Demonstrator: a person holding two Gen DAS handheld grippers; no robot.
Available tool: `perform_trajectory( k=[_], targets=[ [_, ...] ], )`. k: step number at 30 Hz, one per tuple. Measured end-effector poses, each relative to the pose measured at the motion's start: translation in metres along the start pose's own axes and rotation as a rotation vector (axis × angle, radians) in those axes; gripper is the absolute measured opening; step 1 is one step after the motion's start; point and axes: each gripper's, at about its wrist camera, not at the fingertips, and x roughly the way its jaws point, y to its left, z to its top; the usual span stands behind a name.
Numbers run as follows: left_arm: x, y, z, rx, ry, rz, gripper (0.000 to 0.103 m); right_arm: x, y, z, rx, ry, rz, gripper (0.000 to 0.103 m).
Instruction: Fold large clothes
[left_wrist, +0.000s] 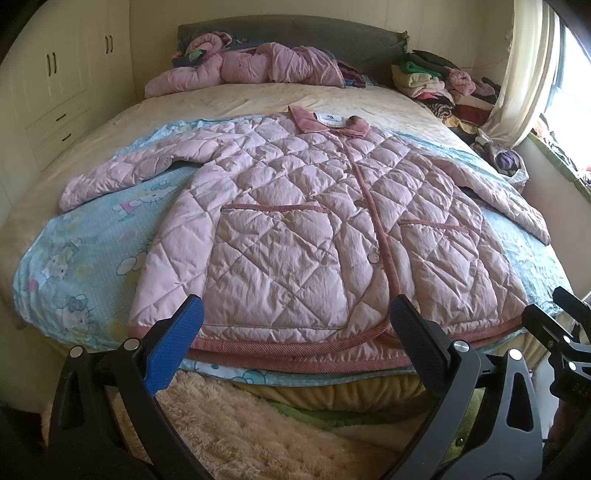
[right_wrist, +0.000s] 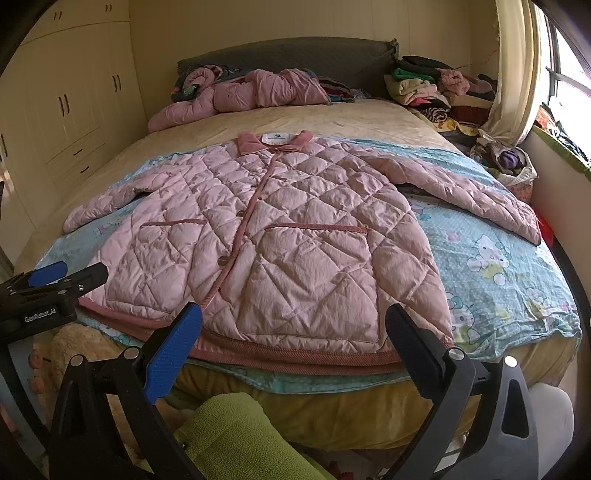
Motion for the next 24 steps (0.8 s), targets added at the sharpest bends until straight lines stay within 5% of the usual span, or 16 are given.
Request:
perform_trajectory(
  k=[24],
  targets=[
    [-0.0036,-0.0052,0.002,0.005,-0.004,-0.001,0.094,-0.0012,0.001,-0.0009,-0.011,-0.004,0.001,0.099]
  ],
)
